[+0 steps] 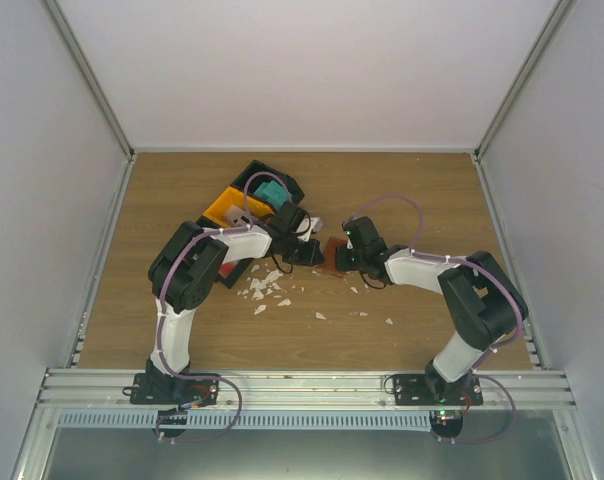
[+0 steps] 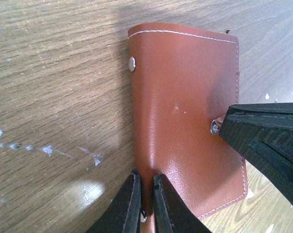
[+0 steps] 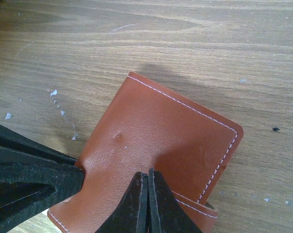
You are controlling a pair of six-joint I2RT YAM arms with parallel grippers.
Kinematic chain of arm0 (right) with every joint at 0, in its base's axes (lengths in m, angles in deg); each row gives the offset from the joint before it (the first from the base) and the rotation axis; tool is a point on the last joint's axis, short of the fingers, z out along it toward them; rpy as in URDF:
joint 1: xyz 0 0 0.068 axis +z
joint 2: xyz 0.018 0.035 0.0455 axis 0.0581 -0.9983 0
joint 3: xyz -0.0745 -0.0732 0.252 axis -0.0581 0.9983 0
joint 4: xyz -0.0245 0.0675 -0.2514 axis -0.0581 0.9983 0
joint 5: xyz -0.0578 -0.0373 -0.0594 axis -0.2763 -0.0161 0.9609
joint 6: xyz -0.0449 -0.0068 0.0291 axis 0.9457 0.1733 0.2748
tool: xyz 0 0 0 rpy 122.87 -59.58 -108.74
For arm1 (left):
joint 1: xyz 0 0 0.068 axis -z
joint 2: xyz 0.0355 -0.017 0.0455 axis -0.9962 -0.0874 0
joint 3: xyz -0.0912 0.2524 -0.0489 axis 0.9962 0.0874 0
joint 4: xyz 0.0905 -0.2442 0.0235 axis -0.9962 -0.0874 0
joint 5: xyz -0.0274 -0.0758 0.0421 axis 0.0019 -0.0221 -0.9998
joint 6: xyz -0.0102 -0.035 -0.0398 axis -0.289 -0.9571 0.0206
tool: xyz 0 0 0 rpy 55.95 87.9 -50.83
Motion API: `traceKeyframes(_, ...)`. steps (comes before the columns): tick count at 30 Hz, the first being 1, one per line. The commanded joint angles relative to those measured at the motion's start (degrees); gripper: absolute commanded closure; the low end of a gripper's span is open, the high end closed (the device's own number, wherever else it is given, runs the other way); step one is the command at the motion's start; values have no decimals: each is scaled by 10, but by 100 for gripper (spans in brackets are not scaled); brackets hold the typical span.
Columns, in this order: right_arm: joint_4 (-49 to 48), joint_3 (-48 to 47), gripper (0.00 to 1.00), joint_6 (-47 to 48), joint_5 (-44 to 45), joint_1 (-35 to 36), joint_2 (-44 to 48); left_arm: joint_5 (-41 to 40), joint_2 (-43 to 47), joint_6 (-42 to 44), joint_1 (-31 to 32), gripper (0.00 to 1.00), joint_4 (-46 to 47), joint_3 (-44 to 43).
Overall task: Put the credit cards into the card holder
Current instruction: Close the card holder at the center of the board.
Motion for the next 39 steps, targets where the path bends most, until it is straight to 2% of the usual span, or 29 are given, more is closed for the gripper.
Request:
traceKeyframes(1, 35, 12, 100, -7, -24, 13, 7, -15, -46, 4, 9, 90, -67, 14)
traceKeyframes(23, 9, 8, 100, -27, 15, 12, -10, -10, -47, 6, 10, 90, -68, 12)
traceKeyframes(39, -1, 16, 100, -36, -45, 12, -28, 34, -40, -5, 11, 90, -49, 27)
